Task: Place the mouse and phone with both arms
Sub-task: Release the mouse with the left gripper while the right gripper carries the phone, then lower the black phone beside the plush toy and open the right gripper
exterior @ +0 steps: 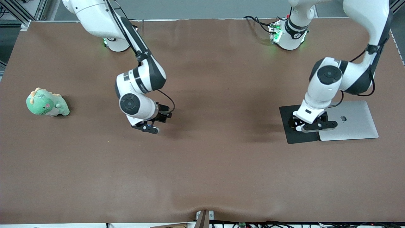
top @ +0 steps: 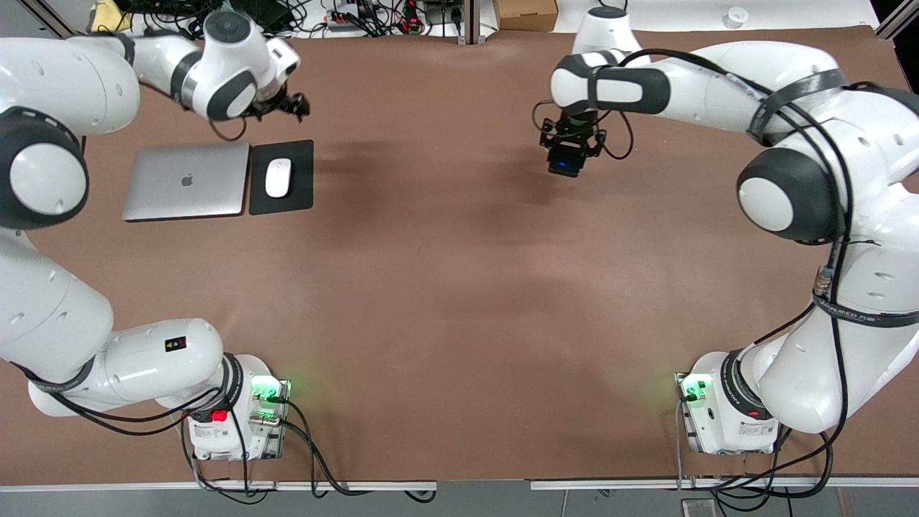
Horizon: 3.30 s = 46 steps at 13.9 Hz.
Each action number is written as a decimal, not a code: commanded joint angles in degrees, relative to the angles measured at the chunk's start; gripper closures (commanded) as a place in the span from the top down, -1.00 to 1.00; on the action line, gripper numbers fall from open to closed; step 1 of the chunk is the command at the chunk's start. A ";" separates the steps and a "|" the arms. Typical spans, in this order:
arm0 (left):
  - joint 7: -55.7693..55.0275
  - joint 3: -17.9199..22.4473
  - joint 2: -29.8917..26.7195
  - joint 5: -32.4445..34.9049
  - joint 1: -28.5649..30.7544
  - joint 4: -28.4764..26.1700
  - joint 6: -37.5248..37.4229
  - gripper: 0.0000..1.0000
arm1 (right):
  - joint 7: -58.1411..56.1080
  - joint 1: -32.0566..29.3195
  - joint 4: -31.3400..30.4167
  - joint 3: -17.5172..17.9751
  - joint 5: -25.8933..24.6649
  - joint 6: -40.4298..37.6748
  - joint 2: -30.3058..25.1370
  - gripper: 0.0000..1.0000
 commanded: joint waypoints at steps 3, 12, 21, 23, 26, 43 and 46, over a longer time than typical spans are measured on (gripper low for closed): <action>3.43 -4.44 -5.46 -1.94 0.25 14.04 -18.79 1.00 | -3.10 -2.87 -7.65 0.46 -5.49 1.55 -5.90 -1.00; 13.51 -5.85 -8.72 -12.22 1.47 34.18 -50.80 1.00 | -24.08 -16.04 -20.92 -0.95 -9.03 12.70 -9.95 -1.00; 28.49 14.68 -16.18 -24.87 -9.48 33.94 -59.53 1.00 | -39.22 -26.60 -24.36 -1.04 -9.12 16.15 -9.95 -1.00; 30.77 21.54 -17.41 -26.80 -14.93 33.33 -60.15 1.00 | -39.23 -27.40 -26.02 -1.21 -9.12 17.98 -9.95 -1.00; 30.26 22.80 -19.00 -27.43 -16.98 32.62 -60.06 1.00 | -39.23 -27.40 -29.89 -2.26 -9.20 23.25 -9.96 -1.00; 29.81 19.99 -15.40 -27.95 -16.90 34.91 -57.60 1.00 | -44.68 -28.36 -32.27 -8.69 -10.08 23.97 -9.69 1.00; 29.64 19.99 -14.87 -27.86 -16.90 34.91 -57.60 1.00 | -45.03 -28.10 -31.40 -8.69 -10.08 23.27 -9.78 1.00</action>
